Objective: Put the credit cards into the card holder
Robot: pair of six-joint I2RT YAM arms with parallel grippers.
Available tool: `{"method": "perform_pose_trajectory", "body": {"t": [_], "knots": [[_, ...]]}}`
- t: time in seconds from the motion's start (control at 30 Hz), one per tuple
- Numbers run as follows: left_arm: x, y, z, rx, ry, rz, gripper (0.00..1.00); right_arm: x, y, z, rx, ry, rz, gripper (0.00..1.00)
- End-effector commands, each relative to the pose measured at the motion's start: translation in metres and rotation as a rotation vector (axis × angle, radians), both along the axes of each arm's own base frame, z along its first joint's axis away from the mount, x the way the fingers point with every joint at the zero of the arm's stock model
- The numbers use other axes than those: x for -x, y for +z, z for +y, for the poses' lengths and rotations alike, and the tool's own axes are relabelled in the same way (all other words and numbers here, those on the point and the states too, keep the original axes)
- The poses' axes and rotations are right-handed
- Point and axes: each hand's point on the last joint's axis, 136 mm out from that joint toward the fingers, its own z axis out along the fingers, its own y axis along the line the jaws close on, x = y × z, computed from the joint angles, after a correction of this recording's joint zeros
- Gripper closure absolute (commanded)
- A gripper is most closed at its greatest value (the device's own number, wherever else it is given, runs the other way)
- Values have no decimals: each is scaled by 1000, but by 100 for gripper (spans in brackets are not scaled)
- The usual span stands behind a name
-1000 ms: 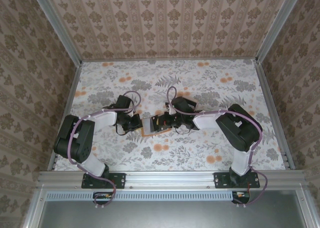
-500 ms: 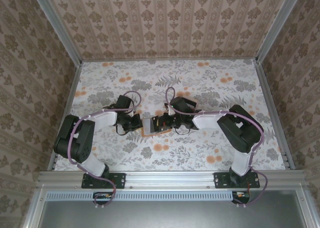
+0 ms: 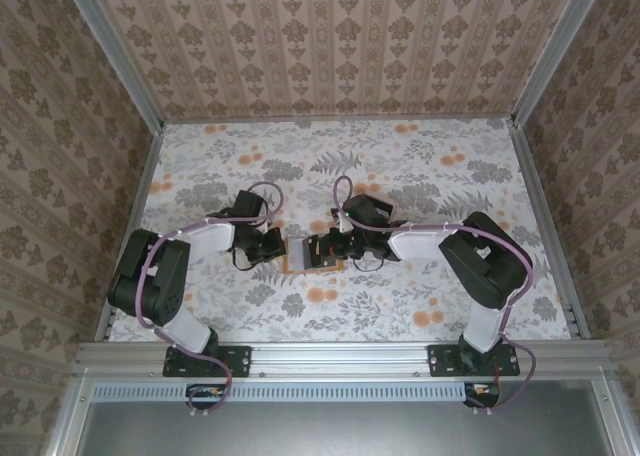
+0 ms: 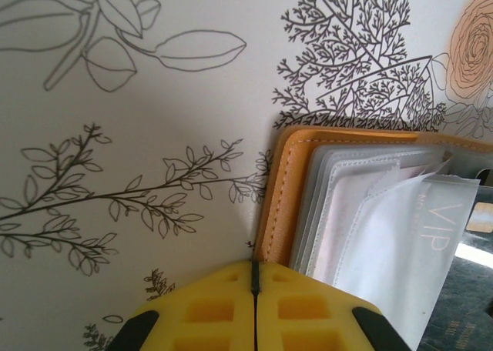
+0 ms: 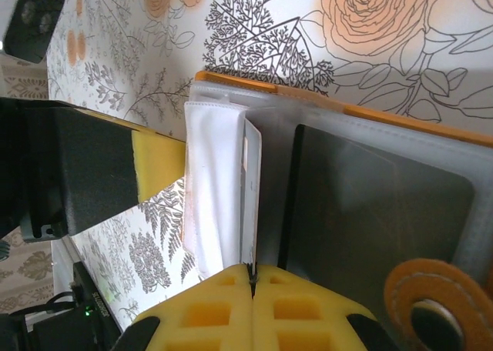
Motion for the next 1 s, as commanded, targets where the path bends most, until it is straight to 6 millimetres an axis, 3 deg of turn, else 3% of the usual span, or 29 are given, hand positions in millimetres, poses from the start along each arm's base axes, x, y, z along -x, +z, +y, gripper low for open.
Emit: {"method": "perform_pose_trajectory", "body": {"t": [0.0, 0.2, 0.67, 0.83, 0.97], "knots": [[12, -14, -4, -11, -22, 47, 93, 7, -5, -1, 6, 9, 32, 100], [13, -13, -6, -7, -24, 44, 93, -2, -12, 11, 31, 9, 21, 100], [11, -17, -7, -9, -27, 53, 94, 7, -25, 28, 100, 75, 31, 100], [11, -16, -7, -13, -30, 53, 94, 7, -19, 19, 140, 74, 6, 92], [11, -16, -4, -22, -27, 53, 94, 3, -6, 1, 189, 55, -34, 73]]}}
